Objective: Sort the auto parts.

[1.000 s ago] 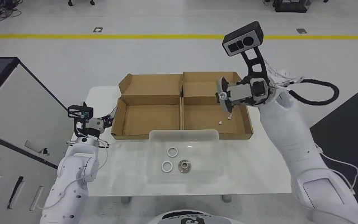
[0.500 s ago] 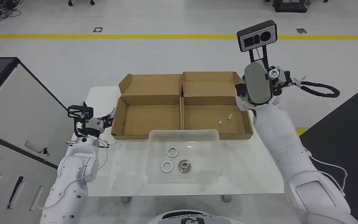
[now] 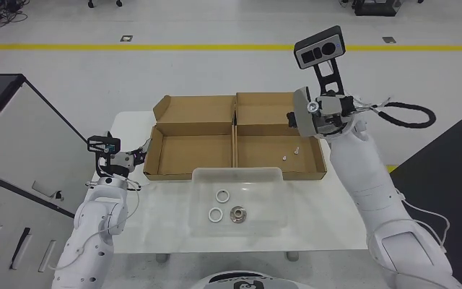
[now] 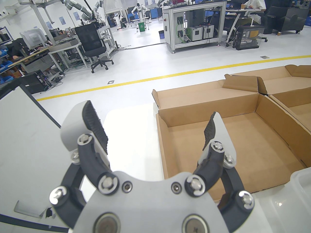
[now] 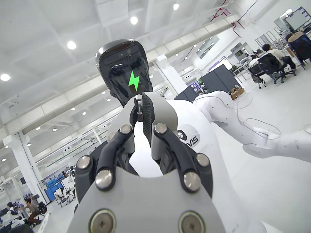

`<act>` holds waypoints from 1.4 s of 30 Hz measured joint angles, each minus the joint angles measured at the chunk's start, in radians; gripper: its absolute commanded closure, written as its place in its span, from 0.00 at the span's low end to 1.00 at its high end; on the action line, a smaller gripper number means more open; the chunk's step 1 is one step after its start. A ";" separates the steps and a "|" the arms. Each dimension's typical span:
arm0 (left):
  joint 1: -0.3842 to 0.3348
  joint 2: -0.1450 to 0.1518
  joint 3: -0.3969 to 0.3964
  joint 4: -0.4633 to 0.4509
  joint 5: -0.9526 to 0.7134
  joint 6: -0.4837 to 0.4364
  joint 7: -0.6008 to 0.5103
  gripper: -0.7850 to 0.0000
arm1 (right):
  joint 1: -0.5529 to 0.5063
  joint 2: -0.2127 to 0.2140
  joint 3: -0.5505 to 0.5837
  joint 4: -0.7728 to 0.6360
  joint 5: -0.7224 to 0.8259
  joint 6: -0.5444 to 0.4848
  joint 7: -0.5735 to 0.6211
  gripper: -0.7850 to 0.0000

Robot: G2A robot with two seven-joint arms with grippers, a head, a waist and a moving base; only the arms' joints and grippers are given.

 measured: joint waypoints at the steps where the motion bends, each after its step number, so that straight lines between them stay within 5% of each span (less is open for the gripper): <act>1: 0.000 0.000 0.000 0.000 0.000 0.000 0.000 0.00 | 0.000 0.000 0.000 0.000 0.000 0.000 0.000 1.00; 22: 0.000 0.000 0.000 0.000 0.000 0.000 0.000 0.00 | -0.002 0.008 0.028 -0.009 -0.059 0.026 -0.014 1.00; 35: 0.000 0.000 0.000 0.000 0.000 0.000 0.000 0.00 | 0.059 0.114 0.375 0.027 -0.634 0.302 0.149 1.00; 42: 0.000 0.000 0.000 0.000 0.000 0.000 0.000 0.00 | 0.228 0.220 0.234 -0.009 -1.175 0.358 0.152 1.00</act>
